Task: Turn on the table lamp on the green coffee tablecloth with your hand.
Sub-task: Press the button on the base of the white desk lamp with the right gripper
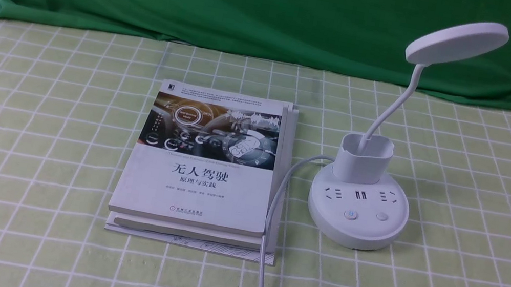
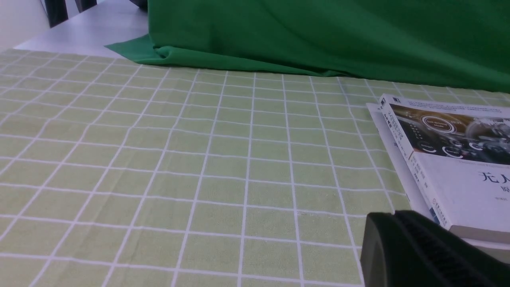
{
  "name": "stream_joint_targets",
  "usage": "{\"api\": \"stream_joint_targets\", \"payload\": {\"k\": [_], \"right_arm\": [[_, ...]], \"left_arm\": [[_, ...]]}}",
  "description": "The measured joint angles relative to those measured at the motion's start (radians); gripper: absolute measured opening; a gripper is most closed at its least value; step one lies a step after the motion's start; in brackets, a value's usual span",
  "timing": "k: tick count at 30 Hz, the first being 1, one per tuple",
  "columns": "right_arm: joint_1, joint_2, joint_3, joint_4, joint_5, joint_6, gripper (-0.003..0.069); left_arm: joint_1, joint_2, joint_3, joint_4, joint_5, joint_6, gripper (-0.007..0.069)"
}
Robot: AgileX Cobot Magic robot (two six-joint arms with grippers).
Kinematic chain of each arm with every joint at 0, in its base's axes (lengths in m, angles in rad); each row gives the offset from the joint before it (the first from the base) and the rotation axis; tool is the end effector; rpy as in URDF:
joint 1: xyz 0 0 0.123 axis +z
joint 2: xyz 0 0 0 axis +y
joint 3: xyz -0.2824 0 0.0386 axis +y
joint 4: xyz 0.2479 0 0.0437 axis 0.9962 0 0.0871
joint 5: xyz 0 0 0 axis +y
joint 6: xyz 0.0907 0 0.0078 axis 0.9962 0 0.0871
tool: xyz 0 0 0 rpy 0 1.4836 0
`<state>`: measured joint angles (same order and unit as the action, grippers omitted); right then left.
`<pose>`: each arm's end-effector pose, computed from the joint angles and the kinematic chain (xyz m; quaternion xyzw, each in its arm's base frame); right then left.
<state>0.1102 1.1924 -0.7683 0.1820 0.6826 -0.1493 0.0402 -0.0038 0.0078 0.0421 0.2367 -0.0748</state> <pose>0.2209 0.0349 0.2608 -0.0722 0.9570 0.0690 0.2724 0.0554 0.0031 0.1892 -0.0313 0.7585 0.0058 0.6509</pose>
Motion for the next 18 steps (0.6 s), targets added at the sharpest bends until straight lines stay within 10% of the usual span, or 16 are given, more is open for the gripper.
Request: {"api": "stream_joint_targets", "payload": {"k": [7, 18], "right_arm": [[0.199, 0.36, -0.223, 0.011, -0.065, -0.037, 0.0033], [0.215, 0.627, -0.412, 0.012, -0.096, -0.074, 0.0033]], "left_arm": [[0.0, 0.0, 0.0, 0.0, 0.0, 0.0, 0.0003], [0.0, 0.0, 0.0, 0.0, 0.0, 0.0, 0.0003]]}}
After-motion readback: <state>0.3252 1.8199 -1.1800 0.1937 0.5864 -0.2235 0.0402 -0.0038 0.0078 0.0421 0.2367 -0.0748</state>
